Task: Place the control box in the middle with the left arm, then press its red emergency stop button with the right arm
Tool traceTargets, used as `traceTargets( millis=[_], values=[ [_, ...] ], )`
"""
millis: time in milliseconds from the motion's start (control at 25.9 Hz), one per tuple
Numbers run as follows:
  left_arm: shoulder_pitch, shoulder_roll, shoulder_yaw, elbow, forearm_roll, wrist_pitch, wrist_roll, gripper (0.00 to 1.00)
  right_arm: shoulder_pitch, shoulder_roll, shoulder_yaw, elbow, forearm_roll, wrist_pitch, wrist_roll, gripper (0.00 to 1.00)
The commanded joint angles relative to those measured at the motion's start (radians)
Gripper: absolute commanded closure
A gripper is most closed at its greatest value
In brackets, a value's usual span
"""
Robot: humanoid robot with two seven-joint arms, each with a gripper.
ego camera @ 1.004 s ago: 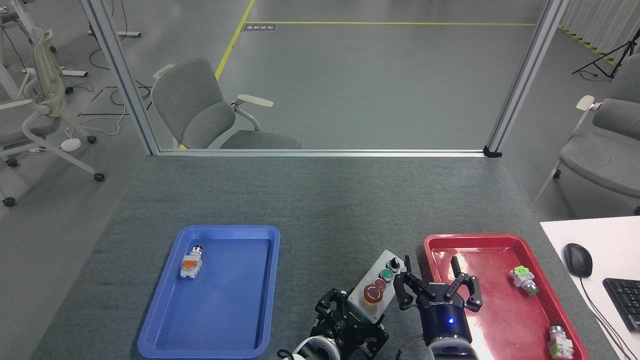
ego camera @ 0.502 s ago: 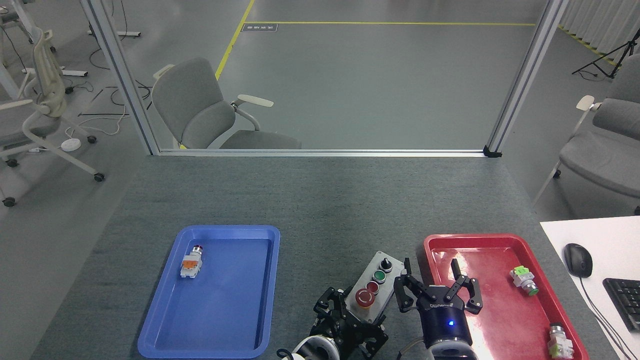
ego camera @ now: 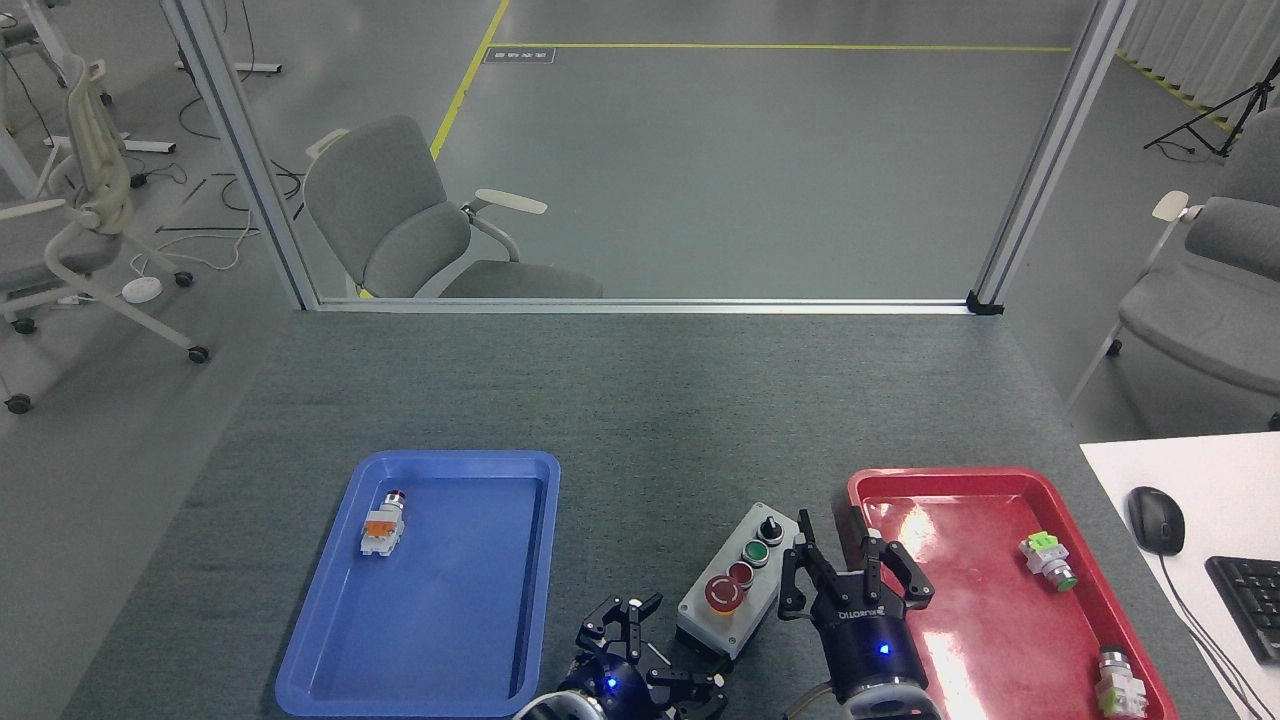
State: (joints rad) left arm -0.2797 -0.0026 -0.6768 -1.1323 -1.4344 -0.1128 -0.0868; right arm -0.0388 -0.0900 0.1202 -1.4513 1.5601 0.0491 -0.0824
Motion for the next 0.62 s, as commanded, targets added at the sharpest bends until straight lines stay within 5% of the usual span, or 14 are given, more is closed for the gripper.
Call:
traceTargets(
  millis=[0,309,579],
  values=[
    [0.028,0.046,0.079,-0.017,0.022,-0.076,0.002,0.01,0.000,-0.001,0.001,-0.004,0.003,-0.038,0.010,1.00],
    [0.131,0.188,0.345,-0.198,0.089,-0.246,0.004,0.01,0.000,-0.002,0.072,-0.004,0.055,-0.072,0.010,1.00],
    [0.174,0.211,0.694,-0.277,0.169,-0.340,0.015,0.01,0.019,-0.002,0.142,-0.012,0.055,-0.074,0.098,1.00]
  ],
)
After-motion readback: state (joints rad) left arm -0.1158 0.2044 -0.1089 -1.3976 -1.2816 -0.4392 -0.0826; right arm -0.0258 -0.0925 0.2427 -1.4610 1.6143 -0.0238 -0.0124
